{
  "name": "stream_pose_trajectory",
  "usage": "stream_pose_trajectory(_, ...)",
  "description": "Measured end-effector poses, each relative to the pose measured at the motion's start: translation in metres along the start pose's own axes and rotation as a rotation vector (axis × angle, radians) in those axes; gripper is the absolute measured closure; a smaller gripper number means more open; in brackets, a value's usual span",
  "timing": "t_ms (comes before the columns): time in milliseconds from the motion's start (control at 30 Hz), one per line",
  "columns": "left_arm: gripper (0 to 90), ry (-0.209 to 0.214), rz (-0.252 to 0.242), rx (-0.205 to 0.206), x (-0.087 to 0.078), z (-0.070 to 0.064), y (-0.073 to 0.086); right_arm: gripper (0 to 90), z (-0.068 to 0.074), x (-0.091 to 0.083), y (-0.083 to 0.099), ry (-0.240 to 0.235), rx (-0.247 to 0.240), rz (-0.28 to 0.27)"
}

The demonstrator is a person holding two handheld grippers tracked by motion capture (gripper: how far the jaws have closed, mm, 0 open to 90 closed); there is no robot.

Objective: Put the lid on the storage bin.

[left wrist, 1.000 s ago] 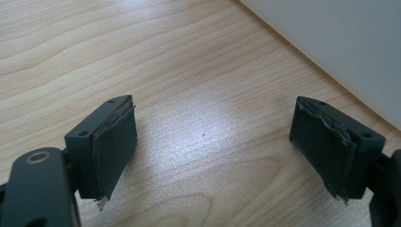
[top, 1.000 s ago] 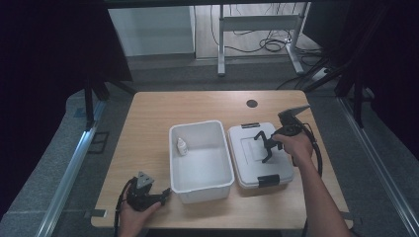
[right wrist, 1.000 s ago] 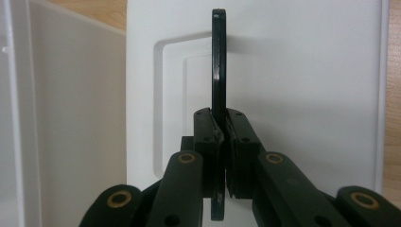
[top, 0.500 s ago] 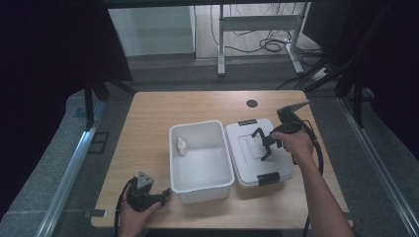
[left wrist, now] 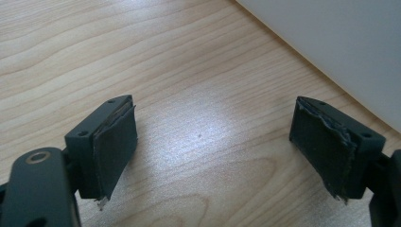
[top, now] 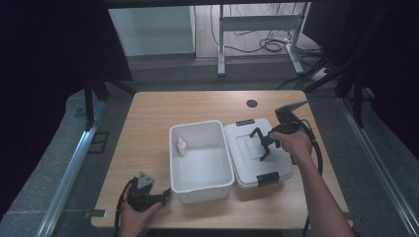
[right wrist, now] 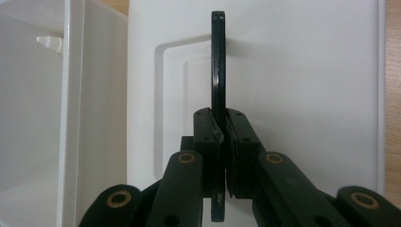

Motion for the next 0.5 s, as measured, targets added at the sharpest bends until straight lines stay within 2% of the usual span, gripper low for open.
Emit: stream_pose_trajectory(500,15.7,0.003,-0.001,0.002,0.0007,-0.0026,-0.0006,84.3,0.0089,0.0014,-0.0011,-0.009,-0.016,0.001)
Point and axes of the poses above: each handheld gripper's, and its own axes: x roughly forward along the jaws, y roughly out of its underside, z roughly to its left, the point moved 10 cm from there along x, roughly forward along the jaws, and after that the axes turned 2 degrees about -x, right-handed, at the moved point
